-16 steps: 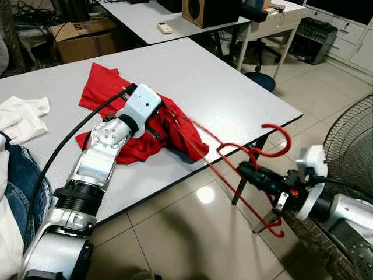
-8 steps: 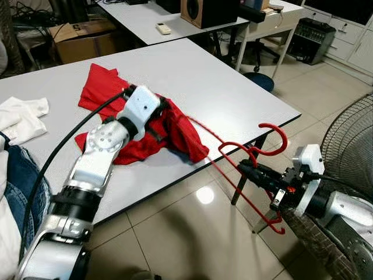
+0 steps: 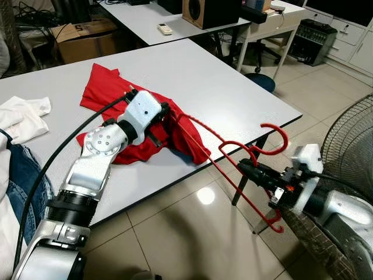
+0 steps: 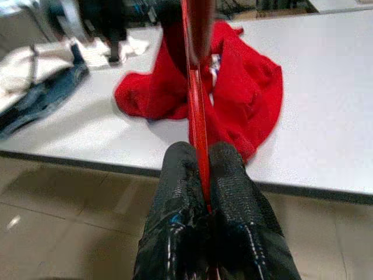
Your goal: Hang hanger
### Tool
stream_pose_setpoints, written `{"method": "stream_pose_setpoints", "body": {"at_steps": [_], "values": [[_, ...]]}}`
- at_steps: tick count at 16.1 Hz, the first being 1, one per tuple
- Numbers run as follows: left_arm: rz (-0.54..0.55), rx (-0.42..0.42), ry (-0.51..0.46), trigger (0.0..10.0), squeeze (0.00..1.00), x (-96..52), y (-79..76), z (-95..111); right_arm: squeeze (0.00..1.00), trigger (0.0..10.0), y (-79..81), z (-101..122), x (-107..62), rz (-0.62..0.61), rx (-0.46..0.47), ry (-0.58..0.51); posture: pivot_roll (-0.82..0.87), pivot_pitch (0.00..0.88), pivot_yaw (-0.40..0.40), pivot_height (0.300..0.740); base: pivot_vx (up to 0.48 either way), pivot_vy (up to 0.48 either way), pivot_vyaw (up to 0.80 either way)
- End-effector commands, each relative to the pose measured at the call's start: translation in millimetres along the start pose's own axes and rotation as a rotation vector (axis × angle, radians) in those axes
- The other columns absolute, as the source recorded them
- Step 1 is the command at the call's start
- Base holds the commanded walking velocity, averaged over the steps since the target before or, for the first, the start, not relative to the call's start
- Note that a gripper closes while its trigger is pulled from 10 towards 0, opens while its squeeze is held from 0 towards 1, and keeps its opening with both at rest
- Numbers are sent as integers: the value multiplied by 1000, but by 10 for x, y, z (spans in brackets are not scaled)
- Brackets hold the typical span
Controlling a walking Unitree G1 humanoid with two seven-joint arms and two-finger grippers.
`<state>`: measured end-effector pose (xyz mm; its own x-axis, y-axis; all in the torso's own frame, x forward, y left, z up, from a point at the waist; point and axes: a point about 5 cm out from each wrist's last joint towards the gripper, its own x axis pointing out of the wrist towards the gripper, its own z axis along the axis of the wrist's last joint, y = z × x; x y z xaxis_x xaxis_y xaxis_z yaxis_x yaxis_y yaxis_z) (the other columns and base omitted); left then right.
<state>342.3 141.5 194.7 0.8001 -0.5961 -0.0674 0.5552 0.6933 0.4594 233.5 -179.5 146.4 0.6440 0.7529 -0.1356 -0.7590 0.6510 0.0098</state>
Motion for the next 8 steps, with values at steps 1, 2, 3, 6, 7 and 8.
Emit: {"method": "stream_pose_setpoints", "body": {"at_steps": [1,2,3,6,7,8], "values": [[-90,7,-47,0,0,61,-132,123,0,10000,-8,8,98,-6,-20,3,-38,0,21,740,0,0,0],[-96,18,-44,0,0,58,-135,134,0,10000,-81,-10,151,-74,-3,8,-36,1,19,740,0,0,0],[-83,34,-35,0,0,47,-111,131,0,10000,-132,-5,191,-135,8,-6,-36,1,19,740,0,0,0],[-68,53,-9,0,0,-11,-70,115,0,10000,-168,-56,260,-280,134,-69,-33,6,12,740,0,0,0],[-69,59,-5,0,0,-17,-73,111,0,10000,-161,-65,267,-292,160,-79,-33,6,12,740,0,0,0],[-69,71,5,0,0,-24,-83,92,0,10000,-102,-83,286,-301,230,-108,-34,9,13,740,0,0,0]]}}
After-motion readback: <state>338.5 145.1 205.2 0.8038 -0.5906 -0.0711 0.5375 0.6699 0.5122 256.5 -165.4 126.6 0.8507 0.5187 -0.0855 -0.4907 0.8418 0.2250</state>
